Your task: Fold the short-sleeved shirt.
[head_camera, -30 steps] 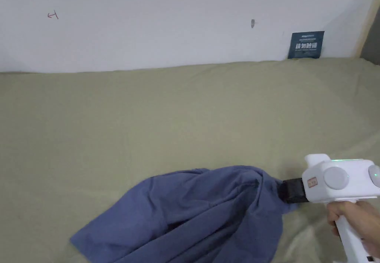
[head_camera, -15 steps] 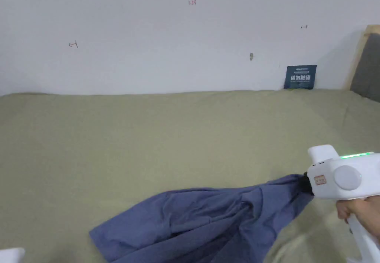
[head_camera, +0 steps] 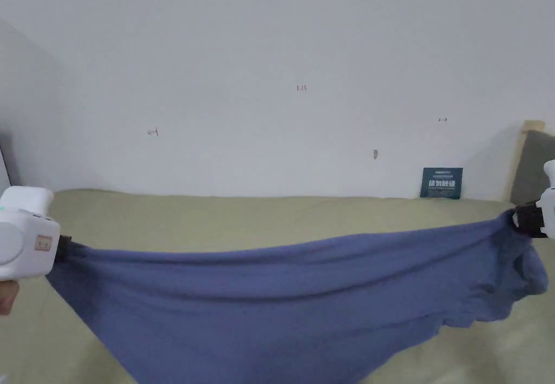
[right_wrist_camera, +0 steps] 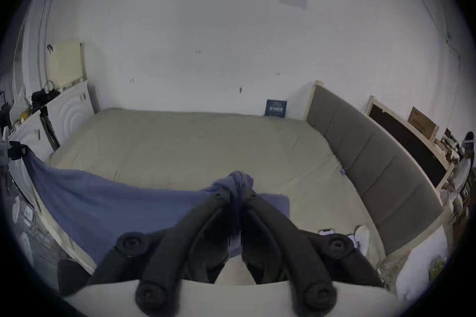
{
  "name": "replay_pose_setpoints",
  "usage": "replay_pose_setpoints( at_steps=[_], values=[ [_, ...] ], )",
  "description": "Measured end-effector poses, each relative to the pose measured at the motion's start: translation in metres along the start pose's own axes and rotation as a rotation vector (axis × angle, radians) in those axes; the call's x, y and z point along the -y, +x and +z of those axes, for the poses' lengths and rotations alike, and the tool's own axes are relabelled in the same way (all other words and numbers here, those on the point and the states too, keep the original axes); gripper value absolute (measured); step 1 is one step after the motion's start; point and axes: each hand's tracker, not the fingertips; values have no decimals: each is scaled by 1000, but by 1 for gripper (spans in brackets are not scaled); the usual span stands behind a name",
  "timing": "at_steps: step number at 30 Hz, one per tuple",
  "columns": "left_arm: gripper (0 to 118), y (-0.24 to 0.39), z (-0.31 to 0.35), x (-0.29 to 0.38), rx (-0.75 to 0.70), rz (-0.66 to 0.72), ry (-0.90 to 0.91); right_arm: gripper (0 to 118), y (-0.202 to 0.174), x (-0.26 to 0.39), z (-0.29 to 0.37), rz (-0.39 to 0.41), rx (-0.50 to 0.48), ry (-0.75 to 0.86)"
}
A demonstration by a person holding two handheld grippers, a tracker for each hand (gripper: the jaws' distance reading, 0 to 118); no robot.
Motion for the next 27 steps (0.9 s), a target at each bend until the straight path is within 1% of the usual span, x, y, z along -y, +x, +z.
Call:
replay_pose_setpoints(
  at_steps=[2,5,9,12,18,22,27],
  values=[
    [0,1,7,-16,-19,-12,34,9,3,-10,11,-17,2,25],
    [0,1,9,-38,-30,-1,62,9,2,-23,21,-10,19,57],
    [0,2,5,-67,-27,44,85,9,-1,-45,19,4,33,83],
    [0,7,-5,-85,-43,60,91,9,-3,-63,9,-4,41,105],
    [0,14,-41,-120,-62,92,88,9,-3,-100,-29,-37,65,124],
    [0,21,-72,-142,-44,112,65,9,-3,-120,-64,-69,86,109],
    [0,40,-109,-167,-73,72,67,9,-10,-142,-110,-74,111,99]
  ],
)
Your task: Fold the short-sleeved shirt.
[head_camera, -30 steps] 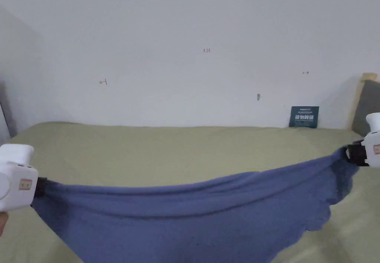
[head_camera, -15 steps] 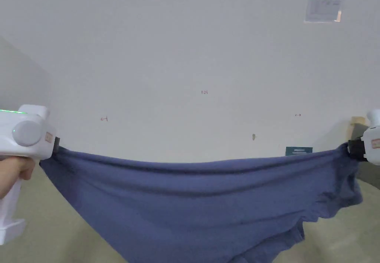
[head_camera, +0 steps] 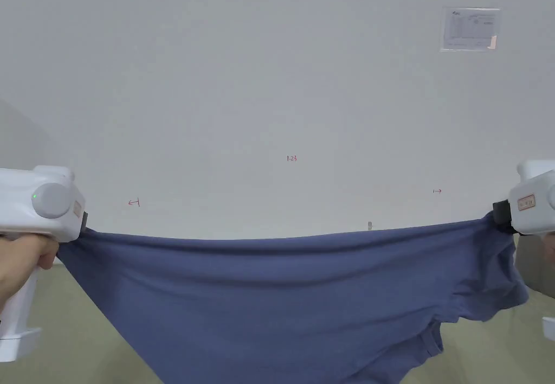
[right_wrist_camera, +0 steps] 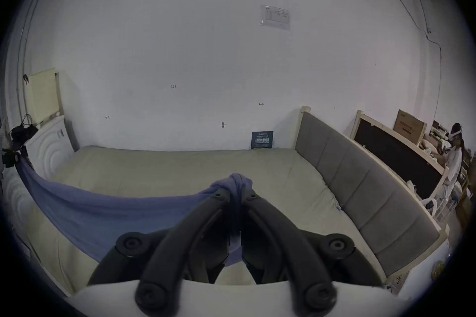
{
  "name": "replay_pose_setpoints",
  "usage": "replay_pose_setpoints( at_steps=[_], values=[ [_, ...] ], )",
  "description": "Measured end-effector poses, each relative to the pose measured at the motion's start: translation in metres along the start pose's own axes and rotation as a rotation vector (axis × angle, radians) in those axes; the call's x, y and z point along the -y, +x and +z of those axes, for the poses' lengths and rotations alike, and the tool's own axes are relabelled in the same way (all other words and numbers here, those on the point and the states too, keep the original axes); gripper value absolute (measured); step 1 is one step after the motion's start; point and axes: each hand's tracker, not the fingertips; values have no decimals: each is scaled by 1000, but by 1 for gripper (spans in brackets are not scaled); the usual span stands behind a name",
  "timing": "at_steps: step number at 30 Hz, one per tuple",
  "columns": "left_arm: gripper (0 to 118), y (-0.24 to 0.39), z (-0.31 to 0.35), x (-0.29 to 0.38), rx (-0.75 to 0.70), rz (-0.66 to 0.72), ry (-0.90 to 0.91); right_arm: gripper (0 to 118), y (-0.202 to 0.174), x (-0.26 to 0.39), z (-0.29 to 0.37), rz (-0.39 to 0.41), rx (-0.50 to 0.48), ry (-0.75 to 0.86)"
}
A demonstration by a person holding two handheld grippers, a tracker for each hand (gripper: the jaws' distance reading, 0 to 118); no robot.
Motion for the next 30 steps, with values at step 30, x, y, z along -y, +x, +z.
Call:
replay_pose_setpoints(
  at_steps=[30],
  values=[
    [0,18,-68,212,79,-109,-210,9,-4,235,-32,1,-19,-267]
  ],
)
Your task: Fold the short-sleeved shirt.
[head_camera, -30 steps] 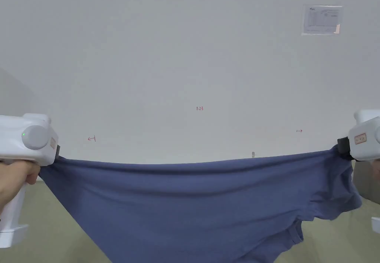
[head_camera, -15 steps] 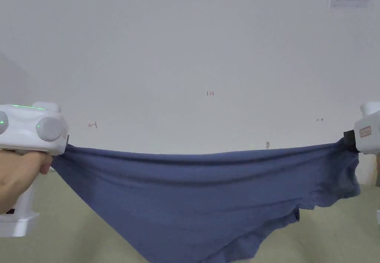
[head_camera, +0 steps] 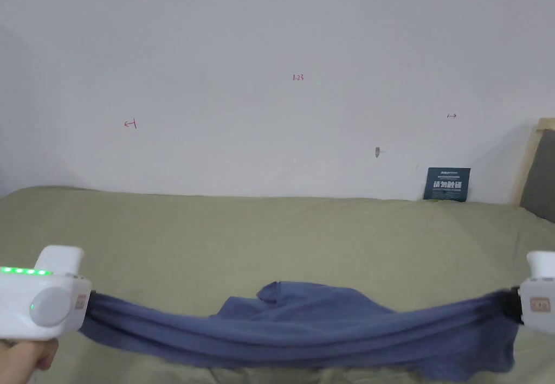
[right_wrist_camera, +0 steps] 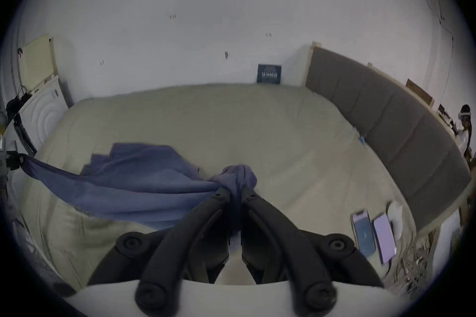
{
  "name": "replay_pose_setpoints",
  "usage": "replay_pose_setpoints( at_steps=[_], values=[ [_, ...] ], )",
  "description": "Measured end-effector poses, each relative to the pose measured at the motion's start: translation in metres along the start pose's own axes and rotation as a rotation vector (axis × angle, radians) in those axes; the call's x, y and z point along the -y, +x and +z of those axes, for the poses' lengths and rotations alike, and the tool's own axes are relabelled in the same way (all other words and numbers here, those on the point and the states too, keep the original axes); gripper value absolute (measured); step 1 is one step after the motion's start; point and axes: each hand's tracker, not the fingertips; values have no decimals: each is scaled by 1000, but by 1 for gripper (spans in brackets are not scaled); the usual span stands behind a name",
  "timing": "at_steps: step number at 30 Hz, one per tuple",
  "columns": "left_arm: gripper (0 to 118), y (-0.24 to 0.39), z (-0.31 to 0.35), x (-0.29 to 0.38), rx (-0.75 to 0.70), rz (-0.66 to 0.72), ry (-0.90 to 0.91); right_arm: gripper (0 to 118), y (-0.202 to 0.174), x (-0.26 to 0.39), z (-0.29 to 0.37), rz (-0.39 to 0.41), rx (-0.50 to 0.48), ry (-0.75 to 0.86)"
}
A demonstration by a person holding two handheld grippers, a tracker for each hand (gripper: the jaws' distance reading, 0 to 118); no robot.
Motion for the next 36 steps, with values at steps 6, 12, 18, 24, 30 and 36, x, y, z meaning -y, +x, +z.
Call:
replay_pose_setpoints(
  at_steps=[6,12,18,24,30,36],
  values=[
    [0,-9,51,86,58,35,-56,9,39,87,34,-68,-15,-77],
    [0,-26,84,143,94,91,-106,9,61,148,70,-116,-27,-81],
    [0,-33,77,176,144,125,-156,9,61,183,72,-84,-24,-136],
    [3,-28,69,194,146,119,-193,15,61,197,57,-120,-8,-178],
    [118,-28,89,188,131,144,-102,111,54,186,79,-148,12,-132],
    [117,-4,149,160,193,162,91,110,-6,153,133,-8,-60,86]
  ],
)
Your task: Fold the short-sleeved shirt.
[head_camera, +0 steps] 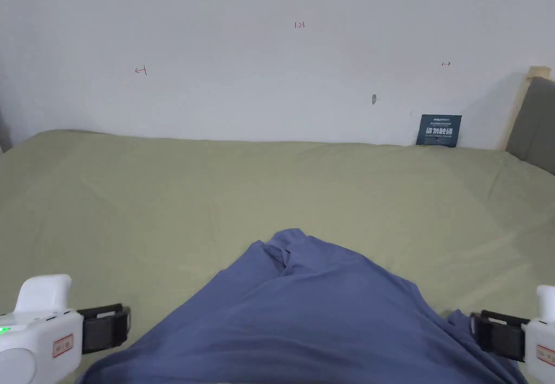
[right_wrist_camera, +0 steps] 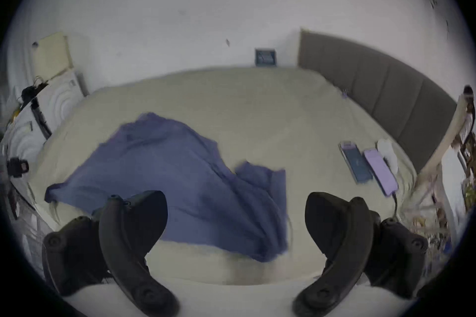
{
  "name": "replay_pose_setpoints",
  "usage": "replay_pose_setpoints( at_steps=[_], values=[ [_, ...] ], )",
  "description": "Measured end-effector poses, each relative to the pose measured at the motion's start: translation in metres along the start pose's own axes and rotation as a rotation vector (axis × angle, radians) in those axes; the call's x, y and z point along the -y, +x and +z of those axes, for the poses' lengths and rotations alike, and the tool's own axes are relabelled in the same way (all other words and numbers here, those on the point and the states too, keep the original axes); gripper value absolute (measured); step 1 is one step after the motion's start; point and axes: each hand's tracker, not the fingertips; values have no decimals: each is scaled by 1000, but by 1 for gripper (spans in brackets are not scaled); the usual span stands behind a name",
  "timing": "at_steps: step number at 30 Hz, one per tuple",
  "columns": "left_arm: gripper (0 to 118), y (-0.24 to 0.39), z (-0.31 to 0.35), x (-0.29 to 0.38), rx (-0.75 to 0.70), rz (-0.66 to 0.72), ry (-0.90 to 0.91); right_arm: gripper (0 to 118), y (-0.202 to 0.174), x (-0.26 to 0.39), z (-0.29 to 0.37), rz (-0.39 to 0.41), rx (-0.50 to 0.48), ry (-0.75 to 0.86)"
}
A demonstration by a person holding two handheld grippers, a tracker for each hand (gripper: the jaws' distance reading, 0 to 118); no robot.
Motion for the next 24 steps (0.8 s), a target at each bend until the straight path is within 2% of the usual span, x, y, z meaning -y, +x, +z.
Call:
replay_pose_setpoints(
  at_steps=[1,2,3,4,5,6,8,11,14,17,20,24],
  values=[
    [114,13,12,-5,25,-1,48,110,-11,-6,11,12,-40,55],
    [105,26,22,-8,35,-6,95,109,-25,-11,21,23,-64,96],
    [93,36,30,-12,40,-16,157,106,-43,-15,32,33,-101,151],
    [71,47,39,-13,46,-27,210,93,-60,-17,43,50,-127,214],
    [21,62,50,-12,41,-37,262,46,-74,-19,54,64,-126,284],
    [0,73,57,-10,30,-48,316,6,-86,-19,62,83,-121,324],
    [0,83,62,-1,15,-38,420,2,-111,-15,77,98,-74,443],
    [0,98,87,6,15,-80,471,2,-131,-12,98,62,-119,484],
    [0,100,101,9,26,-79,481,2,-140,-8,107,114,-100,508],
    [0,90,96,3,41,-74,477,2,-147,-5,112,124,-103,522],
    [0,77,88,-7,43,-75,437,2,-153,-2,116,119,-118,520],
    [0,39,62,-21,83,-63,269,2,-160,-1,112,112,-143,502]
  ],
)
